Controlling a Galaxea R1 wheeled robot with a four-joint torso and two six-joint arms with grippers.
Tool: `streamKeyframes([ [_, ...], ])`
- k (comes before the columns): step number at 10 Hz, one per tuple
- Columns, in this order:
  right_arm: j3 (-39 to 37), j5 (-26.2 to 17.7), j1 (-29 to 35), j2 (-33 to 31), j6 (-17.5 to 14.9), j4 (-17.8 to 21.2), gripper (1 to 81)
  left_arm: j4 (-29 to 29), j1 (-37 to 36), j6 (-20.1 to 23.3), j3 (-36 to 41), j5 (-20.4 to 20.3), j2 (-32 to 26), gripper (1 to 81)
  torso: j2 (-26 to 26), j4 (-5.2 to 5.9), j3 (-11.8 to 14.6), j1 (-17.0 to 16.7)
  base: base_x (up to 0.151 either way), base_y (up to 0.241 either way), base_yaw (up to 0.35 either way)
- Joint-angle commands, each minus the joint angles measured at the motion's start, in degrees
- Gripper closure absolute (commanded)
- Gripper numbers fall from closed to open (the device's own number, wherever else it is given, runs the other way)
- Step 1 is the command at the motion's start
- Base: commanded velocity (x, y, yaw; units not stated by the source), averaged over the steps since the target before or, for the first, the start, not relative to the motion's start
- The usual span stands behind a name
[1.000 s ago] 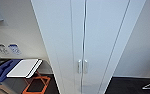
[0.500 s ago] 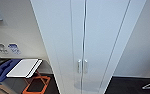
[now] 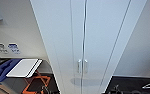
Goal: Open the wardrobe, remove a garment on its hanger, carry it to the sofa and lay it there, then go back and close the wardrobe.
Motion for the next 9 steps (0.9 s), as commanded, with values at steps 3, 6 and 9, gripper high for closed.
streamKeyframes([
  [3,-5.4,-8.4,15.97,6.79,5.0,0.56,1.0,-4.47,-12.54,-0.24,-7.05,5.37,3.91,1.0,0.02,0.0,-0.04,0.02,0.0,0.0,0.0],
  [6,-10.08,-8.76,18.88,11.29,5.7,0.73,1.0,-5.09,-15.97,-0.32,-9.7,7.31,8.05,1.0,0.09,0.0,-0.09,0.07,0.0,0.0,0.0],
  [9,-14.91,-8.85,22.47,15.42,5.62,2.14,1.0,-5.89,-18.61,-1.47,-15.65,7.83,12.95,1.0,0.11,0.0,-0.13,0.11,0.0,0.0,0.0],
])
